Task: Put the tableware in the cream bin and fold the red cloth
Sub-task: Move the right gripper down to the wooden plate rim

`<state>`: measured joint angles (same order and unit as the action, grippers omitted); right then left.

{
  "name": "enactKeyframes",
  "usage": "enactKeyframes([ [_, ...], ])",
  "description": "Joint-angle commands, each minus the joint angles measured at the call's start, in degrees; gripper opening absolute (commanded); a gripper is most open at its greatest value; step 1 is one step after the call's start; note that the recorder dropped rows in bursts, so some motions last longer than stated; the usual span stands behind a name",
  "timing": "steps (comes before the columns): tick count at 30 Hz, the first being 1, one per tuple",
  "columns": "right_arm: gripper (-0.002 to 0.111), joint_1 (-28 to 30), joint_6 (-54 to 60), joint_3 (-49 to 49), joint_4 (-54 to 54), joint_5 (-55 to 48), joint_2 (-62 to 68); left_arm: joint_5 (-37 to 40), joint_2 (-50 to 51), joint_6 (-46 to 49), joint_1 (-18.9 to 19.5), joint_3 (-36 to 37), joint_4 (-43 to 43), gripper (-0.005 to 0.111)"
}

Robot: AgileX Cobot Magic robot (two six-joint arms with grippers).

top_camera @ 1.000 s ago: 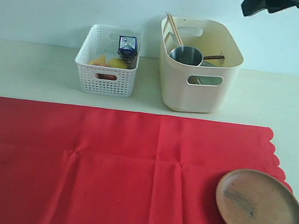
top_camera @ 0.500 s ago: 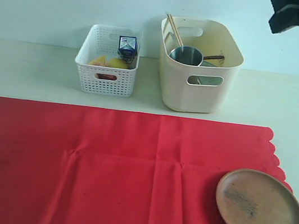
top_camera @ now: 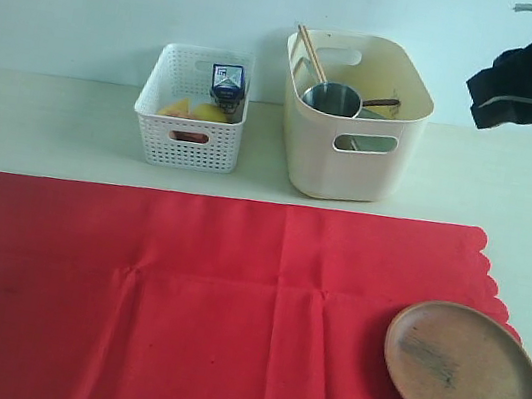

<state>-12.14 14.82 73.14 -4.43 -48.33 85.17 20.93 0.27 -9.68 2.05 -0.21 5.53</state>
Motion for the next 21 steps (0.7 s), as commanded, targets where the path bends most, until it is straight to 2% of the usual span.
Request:
enactKeyframes([
  [1, 0.051, 0.11, -0.24, -0.87, 0.47, -1.24, -0.41, -0.58, -0.27, 0.01, -0.13, 0.21, -0.07, 0.001],
  [8, 0.051, 0.11, -1.97, -5.36, 0.95, -0.85, -0.41, -0.58, -0.27, 0.01, -0.13, 0.21, -0.07, 0.001],
  [11, 0.054, 0.33, -4.79, -8.22, 4.43, 1.06, -0.21, -0.58, -0.27, 0.01, -0.13, 0.21, -0.07, 0.001],
  [16, 0.063, 3.64, -7.55, -11.23, 6.86, 2.51, 2.36, -0.58, -0.27, 0.01, -0.13, 0.21, -0.07, 0.001],
  [21, 0.063, 8.96, -7.44, -12.16, 5.60, 2.56, 7.30, -0.58, -0.27, 0.01, -0.13, 0.21, -0.07, 0.001],
])
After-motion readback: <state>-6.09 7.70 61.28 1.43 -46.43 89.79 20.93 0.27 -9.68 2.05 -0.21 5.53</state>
